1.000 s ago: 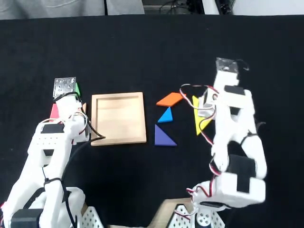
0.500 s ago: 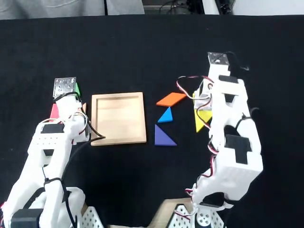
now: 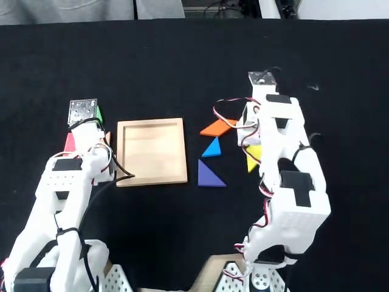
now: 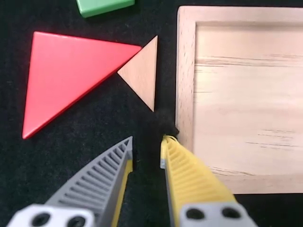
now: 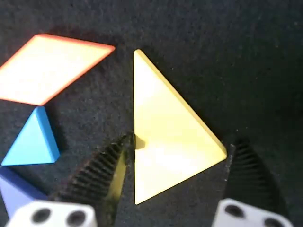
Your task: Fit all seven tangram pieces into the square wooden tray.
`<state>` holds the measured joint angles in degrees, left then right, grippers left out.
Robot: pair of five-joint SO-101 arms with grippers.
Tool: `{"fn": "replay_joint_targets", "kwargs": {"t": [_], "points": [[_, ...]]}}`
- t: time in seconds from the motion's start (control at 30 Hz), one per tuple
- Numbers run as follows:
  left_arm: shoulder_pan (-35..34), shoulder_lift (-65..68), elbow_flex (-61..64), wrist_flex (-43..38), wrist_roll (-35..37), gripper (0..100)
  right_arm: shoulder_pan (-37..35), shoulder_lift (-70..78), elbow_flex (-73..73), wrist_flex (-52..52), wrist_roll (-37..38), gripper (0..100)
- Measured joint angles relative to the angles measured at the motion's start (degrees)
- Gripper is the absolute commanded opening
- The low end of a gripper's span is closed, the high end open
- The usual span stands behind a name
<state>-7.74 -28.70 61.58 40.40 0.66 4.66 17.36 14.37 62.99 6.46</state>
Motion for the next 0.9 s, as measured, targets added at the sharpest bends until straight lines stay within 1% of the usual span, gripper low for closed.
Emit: {"fn": "replay_joint_targets", "kwargs": {"t": [0.1, 0.2, 0.43, 0.53, 0.63, 0.73, 0.83, 0.9], "points": [[0.0, 0.0, 0.0, 0.0, 0.0, 11, 0.0, 0.2, 0.0, 0.0, 0.0, 30.0], [0.0, 0.0, 0.0, 0.0, 0.0, 11, 0.0, 1.6, 0.0, -0.1, 2.0, 29.5], [0.0, 0.0, 0.0, 0.0, 0.0, 11, 0.1, 2.1, -0.4, -0.1, 2.9, 12.6], [0.0, 0.0, 0.0, 0.0, 0.0, 11, 0.1, 2.1, -0.5, -0.1, 2.9, 8.9], [0.0, 0.0, 0.0, 0.0, 0.0, 11, 0.2, 2.1, -1.5, 0.5, 2.9, 9.6], [0.0, 0.0, 0.0, 0.0, 0.0, 11, -0.4, 1.9, -1.6, 2.8, 3.1, 12.9], [0.0, 0.0, 0.0, 0.0, 0.0, 11, -2.1, -0.7, -1.5, 4.0, 3.1, 16.5], [0.0, 0.0, 0.0, 0.0, 0.0, 11, -3.5, -3.1, -1.1, 4.1, 3.1, 17.2]]}}
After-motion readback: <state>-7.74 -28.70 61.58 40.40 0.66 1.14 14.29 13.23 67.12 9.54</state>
